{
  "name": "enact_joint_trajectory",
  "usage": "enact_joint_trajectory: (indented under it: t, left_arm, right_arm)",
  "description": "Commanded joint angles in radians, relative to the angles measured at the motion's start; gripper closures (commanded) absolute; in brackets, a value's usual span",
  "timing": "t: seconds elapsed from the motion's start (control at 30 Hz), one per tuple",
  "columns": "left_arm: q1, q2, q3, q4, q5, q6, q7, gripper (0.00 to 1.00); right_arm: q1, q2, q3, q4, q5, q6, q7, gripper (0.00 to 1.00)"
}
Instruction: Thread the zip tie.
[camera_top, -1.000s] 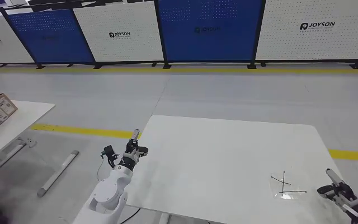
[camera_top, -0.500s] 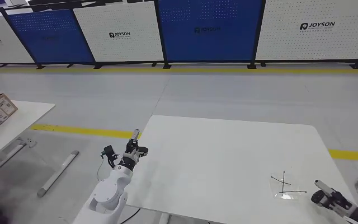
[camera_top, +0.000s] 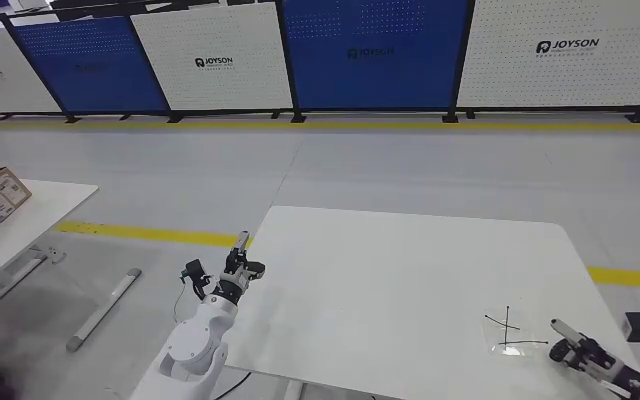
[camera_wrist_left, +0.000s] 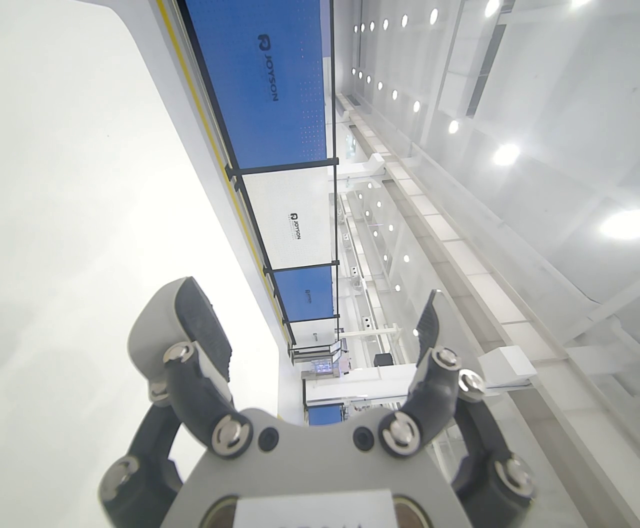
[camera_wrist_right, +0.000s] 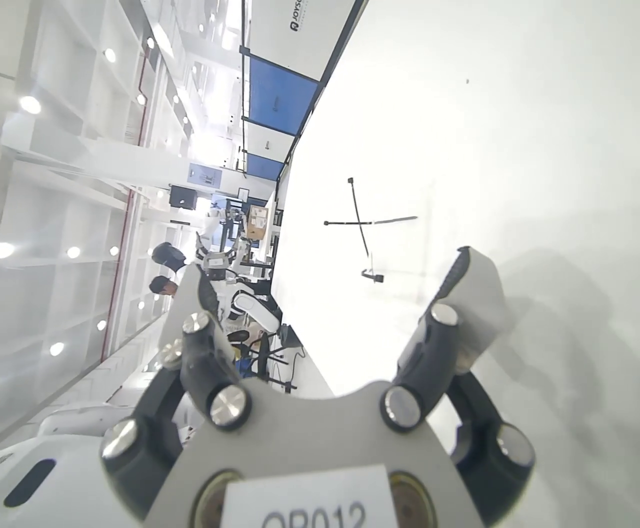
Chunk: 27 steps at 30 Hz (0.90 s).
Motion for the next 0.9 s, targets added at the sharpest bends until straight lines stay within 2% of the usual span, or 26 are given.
enact_joint_trajectory:
  t: [0.0, 0.03, 0.07, 0.1, 0.4, 0.43, 0.67, 0.87]
  left_arm:
    - [0.0, 0.0, 0.0, 0.0, 0.0, 0.0, 0.0, 0.0]
    - [0.0, 0.0, 0.0, 0.0, 0.0, 0.0, 0.0, 0.0]
    - [0.0, 0.0, 0.0, 0.0, 0.0, 0.0, 0.0, 0.0]
    - [0.0, 0.0, 0.0, 0.0, 0.0, 0.0, 0.0, 0.0]
    - [0.0, 0.0, 0.0, 0.0, 0.0, 0.0, 0.0, 0.0]
    - [0.0, 0.0, 0.0, 0.0, 0.0, 0.0, 0.0, 0.0]
    - [0.0, 0.0, 0.0, 0.0, 0.0, 0.0, 0.0, 0.0]
    - [0.0, 0.0, 0.0, 0.0, 0.0, 0.0, 0.0, 0.0]
  right_arm:
    - [0.004, 0.002, -0.003, 0.005, -0.009, -0.002, -0.005, 0.0]
    - [0.006, 0.003, -0.005, 0.008, -0.013, -0.006, -0.01, 0.0]
    - [0.006, 0.004, -0.004, 0.011, -0.014, -0.009, -0.013, 0.43]
    - [0.006, 0.005, -0.002, 0.014, -0.012, -0.013, -0.014, 0.69]
    - [0.017, 0.018, -0.008, 0.048, -0.01, -0.015, 0.032, 0.6]
    - [0.02, 0.019, -0.01, 0.053, -0.013, -0.013, 0.032, 0.55]
    - [0.031, 0.026, -0.03, 0.071, -0.029, -0.008, 0.029, 0.58]
    - [0.032, 0.031, -0.04, 0.074, -0.034, -0.007, 0.017, 0.65]
